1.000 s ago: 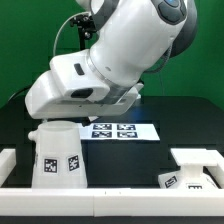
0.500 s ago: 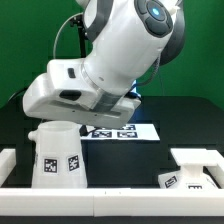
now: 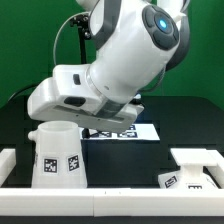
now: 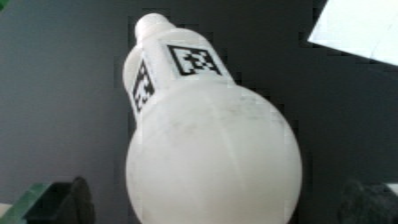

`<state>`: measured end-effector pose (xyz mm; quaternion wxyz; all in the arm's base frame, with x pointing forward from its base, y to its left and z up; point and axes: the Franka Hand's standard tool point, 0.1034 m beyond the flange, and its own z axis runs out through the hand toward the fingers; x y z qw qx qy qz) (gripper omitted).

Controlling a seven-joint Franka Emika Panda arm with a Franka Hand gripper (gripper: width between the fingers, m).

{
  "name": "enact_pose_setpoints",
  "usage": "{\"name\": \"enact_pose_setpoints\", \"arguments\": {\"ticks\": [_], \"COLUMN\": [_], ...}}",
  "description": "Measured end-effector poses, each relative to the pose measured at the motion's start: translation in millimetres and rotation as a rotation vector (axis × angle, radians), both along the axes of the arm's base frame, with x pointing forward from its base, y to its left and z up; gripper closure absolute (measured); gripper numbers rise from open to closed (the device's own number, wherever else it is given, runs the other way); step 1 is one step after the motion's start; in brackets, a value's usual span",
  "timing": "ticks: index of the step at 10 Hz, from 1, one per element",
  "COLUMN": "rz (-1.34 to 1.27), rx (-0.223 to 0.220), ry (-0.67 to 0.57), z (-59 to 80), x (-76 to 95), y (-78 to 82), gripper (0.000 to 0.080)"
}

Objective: Assemble lamp

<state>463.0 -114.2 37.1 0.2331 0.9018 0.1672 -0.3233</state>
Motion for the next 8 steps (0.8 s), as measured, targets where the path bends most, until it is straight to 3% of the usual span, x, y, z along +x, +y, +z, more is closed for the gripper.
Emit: {"name": "enact_pose_setpoints", "arguments": {"ticks": [2, 7, 8], "rz": [-0.06, -0.052, -0.072], "rx": [-0.098, -0.098, -0.121], "ry": [0.014, 0.015, 0.022], "z": [1.7, -0.1, -1.1], "x": [5.1, 6.3, 1.5], "y": [3.7, 5.9, 5.4], "gripper": [0.0101, 0.0101, 0.0101]}}
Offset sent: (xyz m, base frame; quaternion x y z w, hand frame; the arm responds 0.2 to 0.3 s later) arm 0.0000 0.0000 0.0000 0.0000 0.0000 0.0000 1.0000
